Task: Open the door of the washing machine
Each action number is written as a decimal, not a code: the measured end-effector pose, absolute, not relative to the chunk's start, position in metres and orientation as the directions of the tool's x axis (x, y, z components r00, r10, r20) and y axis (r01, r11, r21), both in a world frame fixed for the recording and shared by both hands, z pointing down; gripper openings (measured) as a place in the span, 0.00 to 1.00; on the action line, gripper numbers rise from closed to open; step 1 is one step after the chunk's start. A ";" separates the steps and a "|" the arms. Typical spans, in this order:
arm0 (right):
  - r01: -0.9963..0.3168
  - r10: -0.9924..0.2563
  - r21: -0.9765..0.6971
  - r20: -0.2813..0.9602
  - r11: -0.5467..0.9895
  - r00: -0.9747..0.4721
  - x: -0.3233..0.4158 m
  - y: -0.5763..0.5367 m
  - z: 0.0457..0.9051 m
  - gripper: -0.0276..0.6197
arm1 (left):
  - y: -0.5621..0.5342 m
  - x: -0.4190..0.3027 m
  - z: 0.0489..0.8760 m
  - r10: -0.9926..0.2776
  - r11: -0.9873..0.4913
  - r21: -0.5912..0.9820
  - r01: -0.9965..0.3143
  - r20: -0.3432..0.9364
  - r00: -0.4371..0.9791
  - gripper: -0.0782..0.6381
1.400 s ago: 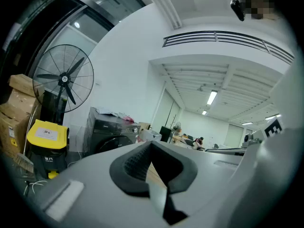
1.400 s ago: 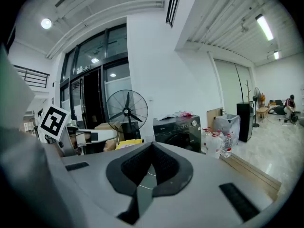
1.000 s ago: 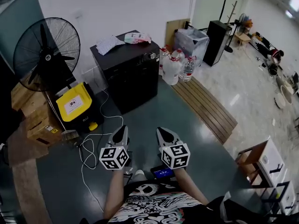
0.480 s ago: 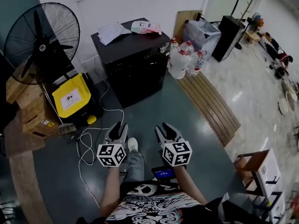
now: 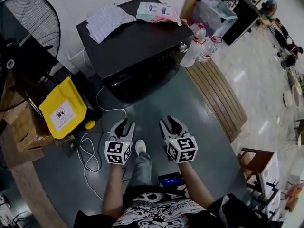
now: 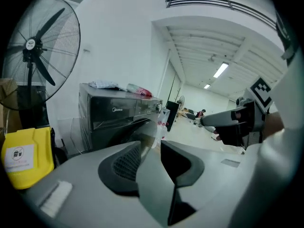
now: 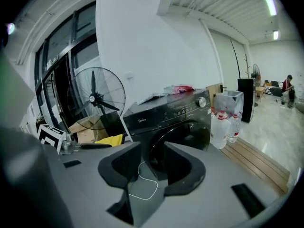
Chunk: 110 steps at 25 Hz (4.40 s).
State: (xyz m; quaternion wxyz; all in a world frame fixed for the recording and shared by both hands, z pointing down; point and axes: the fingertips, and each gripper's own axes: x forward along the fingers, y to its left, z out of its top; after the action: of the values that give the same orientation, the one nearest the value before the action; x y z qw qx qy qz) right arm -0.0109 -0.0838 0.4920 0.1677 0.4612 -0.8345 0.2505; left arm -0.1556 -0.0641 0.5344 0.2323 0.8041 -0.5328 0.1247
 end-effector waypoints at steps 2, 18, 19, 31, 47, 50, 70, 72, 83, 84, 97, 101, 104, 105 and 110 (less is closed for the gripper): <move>-0.856 -0.668 -0.244 0.542 0.456 -0.510 -0.026 -0.117 0.514 0.27 | -0.097 -0.167 0.556 -0.786 -0.328 0.258 -0.909 0.460 0.413 0.29; -0.887 -0.629 -0.225 0.636 0.403 -0.447 -0.040 -0.189 0.587 0.29 | -0.221 -0.180 0.677 -0.671 -0.467 0.141 -0.873 0.587 0.453 0.32; -0.888 -0.630 -0.228 0.636 0.398 -0.446 -0.038 -0.190 0.589 0.30 | -0.225 -0.180 0.684 -0.667 -0.468 0.136 -0.873 0.594 0.449 0.32; -0.889 -0.598 -0.269 0.663 0.370 -0.450 -0.002 -0.180 0.621 0.30 | -0.265 -0.163 0.749 -0.603 -0.472 0.110 -0.875 0.684 0.411 0.38; -0.890 -0.565 -0.304 0.690 0.340 -0.452 0.016 -0.172 0.633 0.30 | -0.227 -0.134 0.757 -0.576 -0.387 0.186 -0.903 0.716 0.394 0.29; -0.893 -0.574 -0.293 0.687 0.343 -0.446 0.020 -0.178 0.630 0.30 | -0.212 -0.114 0.757 -0.567 -0.369 0.201 -0.907 0.725 0.391 0.29; -0.948 -0.553 -0.207 0.773 0.244 -0.311 0.039 -0.217 0.662 0.39 | -0.123 0.007 0.741 -0.315 -0.640 0.322 -0.698 0.718 0.620 0.30; -0.953 -0.536 -0.177 0.794 0.247 -0.287 0.039 -0.216 0.673 0.39 | -0.121 0.002 0.738 -0.330 -0.625 0.336 -0.704 0.704 0.629 0.31; -0.959 -0.512 -0.132 0.822 0.251 -0.247 0.063 -0.206 0.679 0.31 | -0.173 -0.058 0.706 -0.595 -0.316 0.387 -0.866 0.631 0.498 0.22; -0.961 -0.514 -0.127 0.824 0.244 -0.239 0.068 -0.204 0.679 0.30 | -0.177 -0.057 0.705 -0.597 -0.296 0.404 -0.866 0.630 0.498 0.20; -0.999 -0.554 0.008 0.832 0.054 -0.023 0.177 -0.191 0.677 0.24 | -0.187 -0.041 0.701 -0.573 -0.277 0.437 -0.856 0.640 0.513 0.14; -0.999 -0.568 0.037 0.822 -0.015 0.039 0.211 -0.194 0.675 0.26 | -0.190 -0.049 0.698 -0.583 -0.284 0.406 -0.869 0.646 0.493 0.11; -0.996 -0.574 0.066 0.814 -0.054 0.085 0.232 -0.198 0.675 0.26 | -0.194 -0.049 0.690 -0.588 -0.347 0.355 -0.868 0.639 0.496 0.11; -0.995 -0.576 0.073 0.812 -0.065 0.098 0.238 -0.199 0.675 0.26 | -0.196 -0.050 0.688 -0.594 -0.354 0.346 -0.869 0.635 0.495 0.11; -0.992 -0.603 0.050 0.789 -0.119 0.112 0.260 -0.204 0.675 0.26 | -0.199 -0.054 0.683 -0.597 -0.374 0.311 -0.874 0.640 0.483 0.11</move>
State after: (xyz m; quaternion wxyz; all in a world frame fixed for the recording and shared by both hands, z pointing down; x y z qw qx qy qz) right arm 0.2602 -0.2040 0.6748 0.3088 0.6786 -0.5876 0.3142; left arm -0.0537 -0.1991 0.6834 0.3188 0.8000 -0.4597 0.2170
